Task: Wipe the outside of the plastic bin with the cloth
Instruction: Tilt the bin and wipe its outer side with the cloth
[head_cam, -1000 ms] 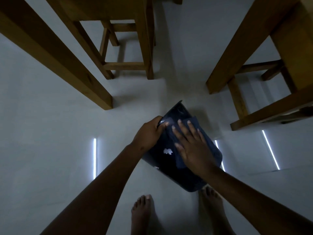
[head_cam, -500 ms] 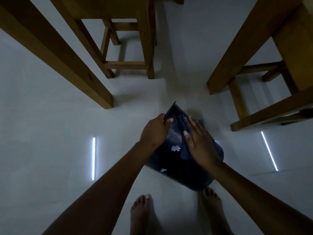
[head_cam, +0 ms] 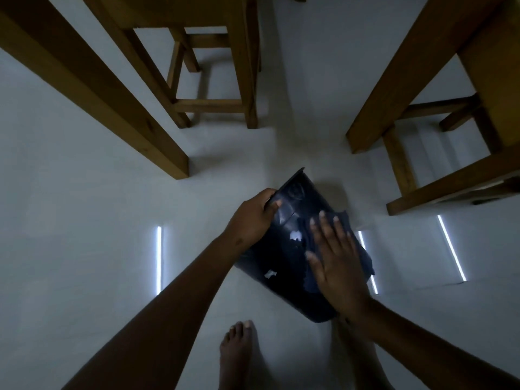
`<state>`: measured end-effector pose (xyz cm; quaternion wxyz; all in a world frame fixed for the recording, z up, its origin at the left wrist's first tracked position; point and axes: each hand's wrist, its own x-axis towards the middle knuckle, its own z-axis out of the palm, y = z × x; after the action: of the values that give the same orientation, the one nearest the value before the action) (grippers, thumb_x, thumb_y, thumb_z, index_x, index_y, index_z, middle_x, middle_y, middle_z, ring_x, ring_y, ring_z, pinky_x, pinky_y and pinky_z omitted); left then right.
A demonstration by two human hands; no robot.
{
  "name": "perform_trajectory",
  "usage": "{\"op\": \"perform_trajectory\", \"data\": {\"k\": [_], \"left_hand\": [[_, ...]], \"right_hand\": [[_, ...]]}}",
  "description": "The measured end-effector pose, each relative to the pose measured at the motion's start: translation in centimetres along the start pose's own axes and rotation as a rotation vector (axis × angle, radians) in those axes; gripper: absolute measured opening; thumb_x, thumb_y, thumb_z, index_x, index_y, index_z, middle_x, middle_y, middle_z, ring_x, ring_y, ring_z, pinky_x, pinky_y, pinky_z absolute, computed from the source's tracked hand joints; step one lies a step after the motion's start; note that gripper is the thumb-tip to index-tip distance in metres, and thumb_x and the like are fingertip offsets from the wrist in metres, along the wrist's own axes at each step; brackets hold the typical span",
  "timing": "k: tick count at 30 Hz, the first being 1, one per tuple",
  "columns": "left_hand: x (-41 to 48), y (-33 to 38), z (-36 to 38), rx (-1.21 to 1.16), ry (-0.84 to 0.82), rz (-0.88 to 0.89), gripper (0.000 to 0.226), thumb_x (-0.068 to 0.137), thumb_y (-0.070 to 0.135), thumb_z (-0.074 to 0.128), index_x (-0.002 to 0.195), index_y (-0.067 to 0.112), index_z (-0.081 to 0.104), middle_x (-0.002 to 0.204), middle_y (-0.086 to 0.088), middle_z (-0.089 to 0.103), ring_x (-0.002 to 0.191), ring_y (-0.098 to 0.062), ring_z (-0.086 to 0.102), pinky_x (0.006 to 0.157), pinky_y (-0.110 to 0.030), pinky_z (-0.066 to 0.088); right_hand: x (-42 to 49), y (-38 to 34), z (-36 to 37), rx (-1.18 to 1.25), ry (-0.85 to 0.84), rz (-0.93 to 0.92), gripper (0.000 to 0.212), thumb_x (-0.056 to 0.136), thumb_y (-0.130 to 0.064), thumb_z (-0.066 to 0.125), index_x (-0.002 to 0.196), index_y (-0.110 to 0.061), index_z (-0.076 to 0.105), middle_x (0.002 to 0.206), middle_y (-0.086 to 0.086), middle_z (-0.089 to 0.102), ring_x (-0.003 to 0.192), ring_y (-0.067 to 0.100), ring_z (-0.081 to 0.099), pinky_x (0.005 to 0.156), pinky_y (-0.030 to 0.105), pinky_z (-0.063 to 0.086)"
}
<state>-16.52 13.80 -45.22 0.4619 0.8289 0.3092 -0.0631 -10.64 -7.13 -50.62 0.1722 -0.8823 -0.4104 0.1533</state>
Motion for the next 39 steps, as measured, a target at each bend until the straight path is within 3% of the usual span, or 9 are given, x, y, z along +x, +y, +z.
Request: {"op": "perform_trajectory", "data": {"k": [4, 9, 15, 20, 23, 26, 32, 36, 39], "left_hand": [[1.0, 0.3, 0.4, 0.018, 0.023, 0.03, 0.029, 0.1, 0.031, 0.042, 0.121, 0.016, 0.057, 0.114, -0.007, 0.068, 0.101, -0.025, 0.063, 0.084, -0.03, 0.046], [1.2, 0.3, 0.8, 0.042, 0.038, 0.011, 0.03, 0.1, 0.035, 0.04, 0.119, 0.019, 0.056, 0.108, -0.005, 0.069, 0.097, -0.024, 0.064, 0.085, -0.033, 0.049], [1.6, 0.4, 0.7, 0.016, 0.045, 0.017, 0.031, 0.101, 0.032, 0.041, 0.122, 0.017, 0.057, 0.115, -0.009, 0.068, 0.103, -0.026, 0.063, 0.085, -0.032, 0.047], [1.7, 0.5, 0.9, 0.031, 0.041, 0.011, 0.029, 0.1, 0.032, 0.04, 0.119, 0.017, 0.057, 0.108, -0.007, 0.069, 0.097, -0.025, 0.063, 0.082, -0.031, 0.046], [1.4, -0.3, 0.8, 0.033, 0.054, -0.001, 0.03, 0.1, 0.034, 0.04, 0.12, 0.019, 0.057, 0.11, -0.007, 0.069, 0.099, -0.026, 0.064, 0.085, -0.033, 0.048], [1.7, -0.2, 0.9, 0.017, 0.067, 0.005, 0.03, 0.1, 0.034, 0.041, 0.121, 0.021, 0.057, 0.112, -0.007, 0.069, 0.1, -0.026, 0.063, 0.087, -0.034, 0.049], [1.9, 0.0, 1.2, 0.016, 0.055, -0.007, 0.028, 0.099, 0.037, 0.04, 0.115, 0.022, 0.058, 0.104, -0.006, 0.07, 0.093, -0.024, 0.064, 0.084, -0.037, 0.052], [2.0, -0.3, 1.2, 0.028, 0.062, -0.008, 0.027, 0.099, 0.035, 0.04, 0.115, 0.022, 0.058, 0.106, -0.006, 0.07, 0.094, -0.025, 0.064, 0.083, -0.034, 0.051], [2.0, 0.1, 0.4, -0.016, 0.003, 0.01, 0.031, 0.1, 0.036, 0.04, 0.121, 0.02, 0.056, 0.113, -0.005, 0.067, 0.101, -0.022, 0.062, 0.083, -0.029, 0.046]], "right_hand": [[1.3, -1.1, 0.0, -0.109, -0.005, -0.185, 0.058, 0.097, -0.046, 0.023, 0.152, -0.027, 0.013, 0.161, 0.0, 0.011, 0.148, 0.027, 0.008, 0.114, 0.051, 0.019], [2.2, 0.6, -0.8, 0.068, 0.018, 0.1, 0.057, 0.098, -0.049, 0.018, 0.151, -0.028, 0.012, 0.159, -0.002, 0.015, 0.147, 0.023, 0.013, 0.114, 0.05, 0.027], [1.8, -1.1, 0.0, -0.171, -0.03, -0.227, 0.058, 0.097, -0.048, 0.023, 0.151, -0.029, 0.011, 0.161, 0.0, 0.009, 0.148, 0.028, 0.005, 0.115, 0.052, 0.018], [2.4, 0.6, -0.8, 0.097, 0.04, 0.073, 0.057, 0.098, -0.051, 0.021, 0.15, -0.031, 0.012, 0.159, -0.003, 0.013, 0.146, 0.019, 0.009, 0.116, 0.048, 0.023], [-0.1, -0.3, 0.2, -0.071, -0.019, -0.064, 0.06, 0.097, -0.056, 0.015, 0.151, -0.031, 0.009, 0.161, 0.0, 0.01, 0.148, 0.027, 0.005, 0.115, 0.052, 0.018], [0.9, -0.6, 0.3, -0.138, -0.025, -0.218, 0.061, 0.096, -0.053, 0.026, 0.151, -0.031, 0.013, 0.161, 0.0, 0.012, 0.148, 0.028, 0.005, 0.114, 0.053, 0.019], [3.9, 0.0, -1.1, 0.175, 0.01, 0.134, 0.064, 0.095, -0.055, 0.021, 0.151, -0.024, 0.013, 0.159, -0.001, 0.014, 0.147, 0.022, 0.01, 0.118, 0.046, 0.019], [0.0, -2.1, 0.3, -0.128, -0.034, -0.168, 0.062, 0.095, -0.052, 0.026, 0.151, -0.031, 0.007, 0.161, -0.002, 0.005, 0.148, 0.028, 0.0, 0.115, 0.052, 0.013], [2.0, -1.4, 0.0, -0.124, 0.002, -0.18, 0.056, 0.098, -0.046, 0.023, 0.151, -0.031, 0.011, 0.161, -0.002, 0.008, 0.148, 0.026, 0.003, 0.115, 0.05, 0.015]]}}
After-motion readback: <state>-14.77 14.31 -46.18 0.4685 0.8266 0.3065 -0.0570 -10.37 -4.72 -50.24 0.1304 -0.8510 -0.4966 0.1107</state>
